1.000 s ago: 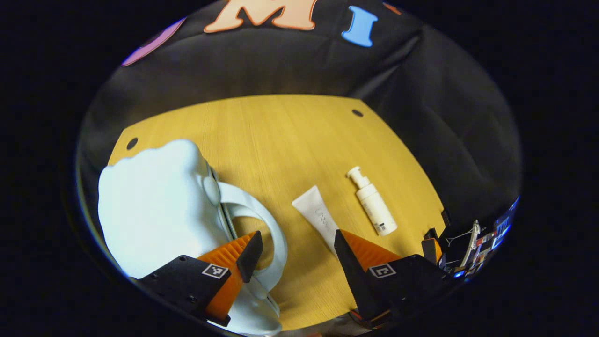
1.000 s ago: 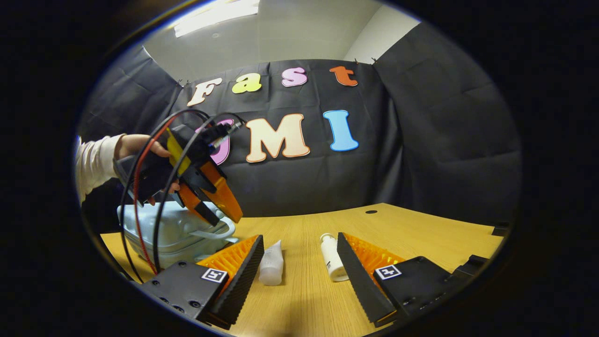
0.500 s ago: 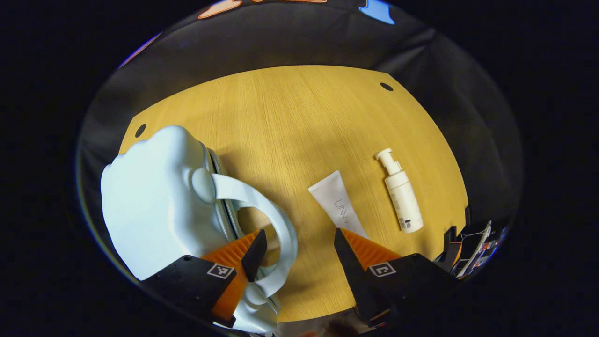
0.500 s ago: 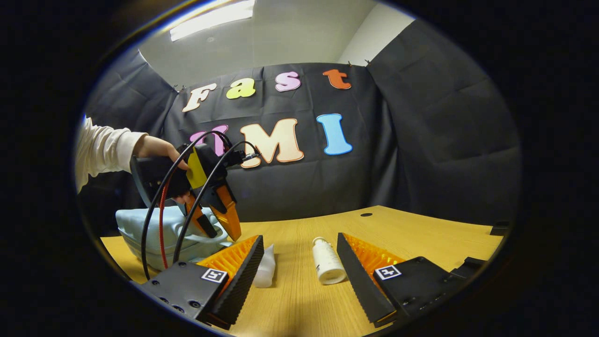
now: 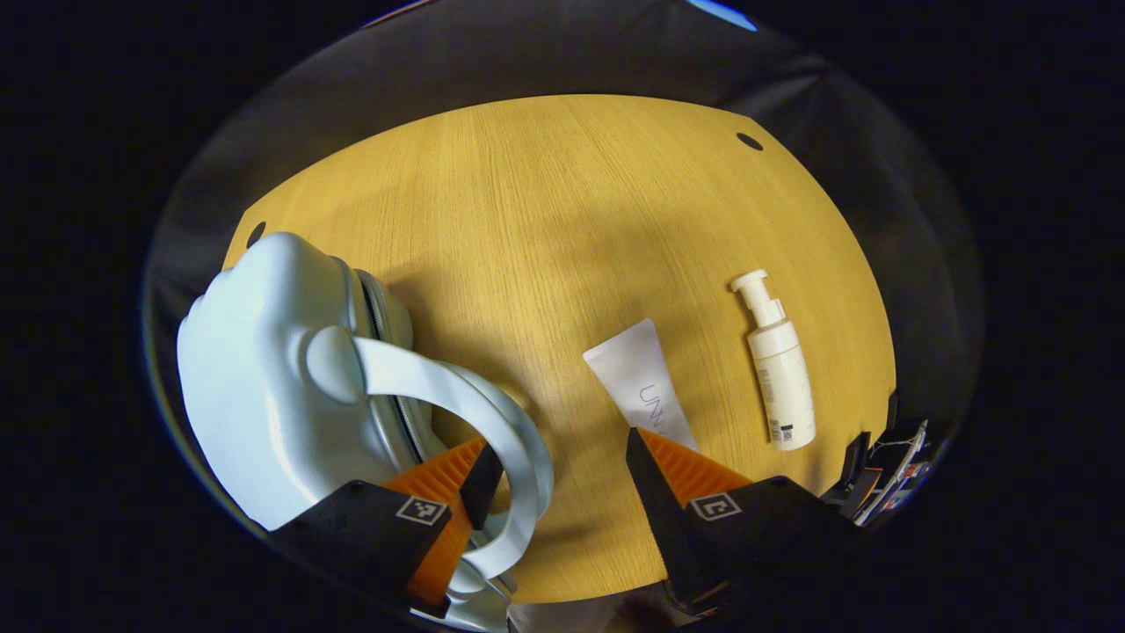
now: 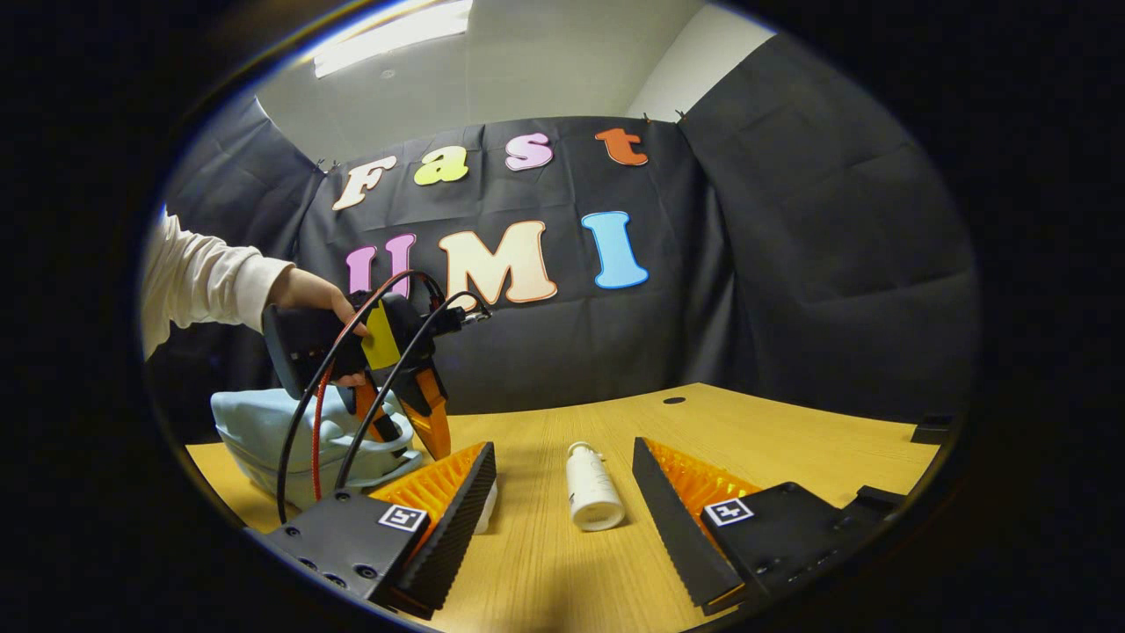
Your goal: First open the suitcase, pack the skin care products into it, and then close the suitcase.
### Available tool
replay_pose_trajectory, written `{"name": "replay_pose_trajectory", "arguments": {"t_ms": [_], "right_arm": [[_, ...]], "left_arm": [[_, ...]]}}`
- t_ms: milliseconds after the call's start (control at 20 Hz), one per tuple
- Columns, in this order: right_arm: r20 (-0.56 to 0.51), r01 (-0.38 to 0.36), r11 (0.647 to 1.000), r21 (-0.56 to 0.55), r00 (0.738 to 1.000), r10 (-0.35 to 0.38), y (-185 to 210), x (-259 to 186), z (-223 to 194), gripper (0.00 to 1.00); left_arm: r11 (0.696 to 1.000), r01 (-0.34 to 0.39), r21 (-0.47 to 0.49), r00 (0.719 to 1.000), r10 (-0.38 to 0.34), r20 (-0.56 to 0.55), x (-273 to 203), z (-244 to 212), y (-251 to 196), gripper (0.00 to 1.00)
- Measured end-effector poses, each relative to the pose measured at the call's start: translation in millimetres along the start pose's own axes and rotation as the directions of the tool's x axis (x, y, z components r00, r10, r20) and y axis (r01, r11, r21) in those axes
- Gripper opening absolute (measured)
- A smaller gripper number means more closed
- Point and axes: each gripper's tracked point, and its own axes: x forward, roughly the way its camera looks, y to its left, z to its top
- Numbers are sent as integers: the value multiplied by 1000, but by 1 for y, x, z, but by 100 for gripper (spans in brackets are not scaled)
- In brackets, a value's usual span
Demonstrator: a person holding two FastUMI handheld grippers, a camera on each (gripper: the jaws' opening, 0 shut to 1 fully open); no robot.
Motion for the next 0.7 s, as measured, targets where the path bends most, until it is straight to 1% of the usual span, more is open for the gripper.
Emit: {"name": "replay_pose_trajectory", "arguments": {"t_ms": [50,100,150,200,250,300,350,400,500,650,700], "right_arm": [[-2,3,1000,3,1000,-3,-3,0,0,98],[-3,9,1000,6,1000,-9,-7,0,0,98],[-2,14,1000,10,1000,-14,-10,0,0,98],[-1,16,1000,16,1000,-16,-12,0,0,98],[-1,17,1000,21,1000,-17,-13,-1,0,98],[-5,18,1000,25,1000,-18,-13,-1,-1,98],[-8,18,1000,25,1000,-18,-13,-2,-2,98],[-9,19,1000,20,1000,-19,-13,-2,-3,98],[-14,11,1000,5,1000,-11,-9,-2,-4,98],[-5,5,1000,-25,1000,-5,-7,-3,-1,98],[-1,8,999,-32,1000,-8,-8,-3,0,98]], "left_arm": [[1000,-3,-1,1000,3,-4,1,0,0,83],[1000,-1,-6,1000,1,-7,2,0,1,76],[1000,-8,-9,1000,8,-11,2,0,3,72],[1000,-21,-10,1000,21,-14,2,0,6,61],[999,-38,-6,999,38,-15,2,1,11,58],[999,-50,-4,999,50,-19,1,1,15,44],[998,-63,-2,998,63,-19,2,1,20,36],[999,-50,-6,999,50,-20,2,0,19,19],[999,-32,3,999,32,-21,0,-1,16,13],[998,-4,57,1000,4,-6,-9,4,12,11],[998,7,56,1000,-7,-6,-14,3,10,9]]}}
